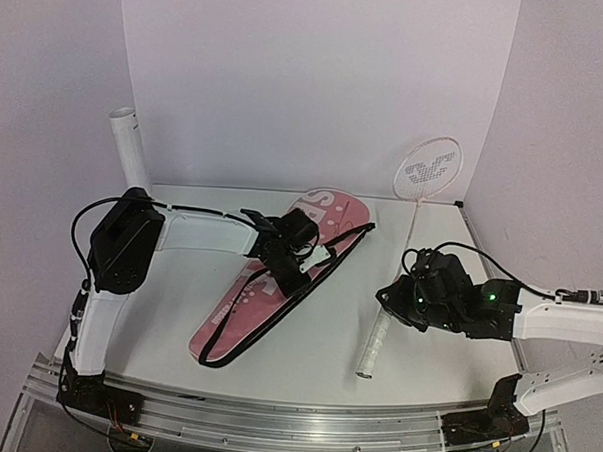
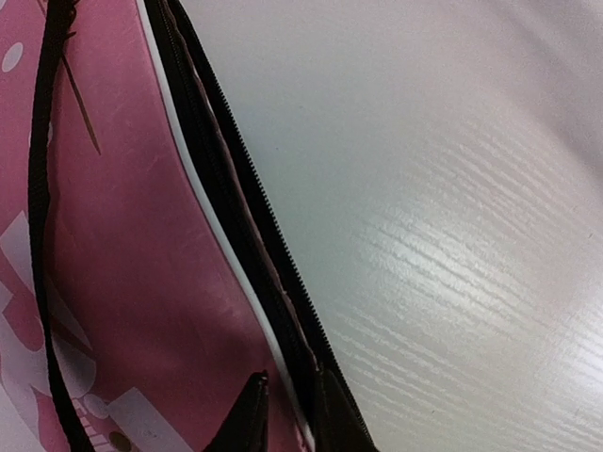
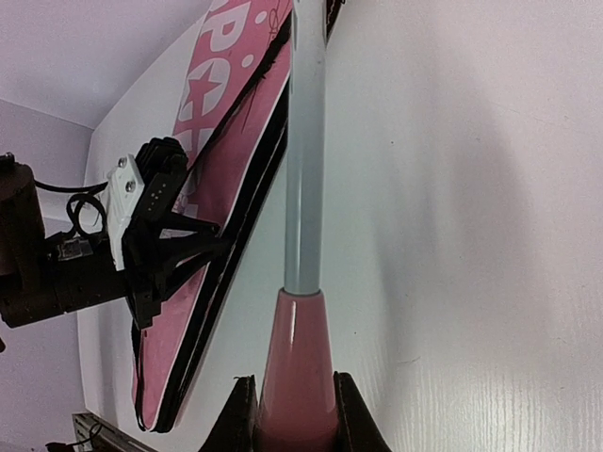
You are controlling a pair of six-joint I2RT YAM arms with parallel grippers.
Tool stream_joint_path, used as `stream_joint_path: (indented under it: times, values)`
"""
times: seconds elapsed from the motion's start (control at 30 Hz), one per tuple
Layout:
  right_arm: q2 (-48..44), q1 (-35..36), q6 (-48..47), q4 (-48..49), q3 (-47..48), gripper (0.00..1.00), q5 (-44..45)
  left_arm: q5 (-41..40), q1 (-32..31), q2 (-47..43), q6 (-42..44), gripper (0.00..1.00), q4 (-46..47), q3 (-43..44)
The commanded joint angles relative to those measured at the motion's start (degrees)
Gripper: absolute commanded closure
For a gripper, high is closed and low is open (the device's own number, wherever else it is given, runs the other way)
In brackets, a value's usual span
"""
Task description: Pack up the badminton gear
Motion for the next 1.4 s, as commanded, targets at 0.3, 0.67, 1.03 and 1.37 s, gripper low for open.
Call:
stream_joint_path:
  times: [0.3, 0.67, 1.03, 1.37]
  values:
    - [-0.67, 0.1, -2.57, 1.6, 2.59, 1.0, 1.5, -7.63, -0.92, -8.33, 4.95, 0.43, 0.75, -8.15]
    - [-1.12, 0.06, -3.59, 1.59, 3.25, 1.0, 1.57, -13.14, -1.1, -6.04, 6.96, 0.49, 2.82, -12.11]
    - [-1.37, 0.04, -3.7, 1.59, 2.98, 1.0, 0.82, -10.26, -1.08, -3.51, 4.33, 0.92, 2.45, -14.53]
    - [-2.39, 0.05, -3.75, 1.15, 4.06, 1.0, -6.58, -9.13, -0.11, -14.06, 1.23, 1.0, 2.82, -6.5]
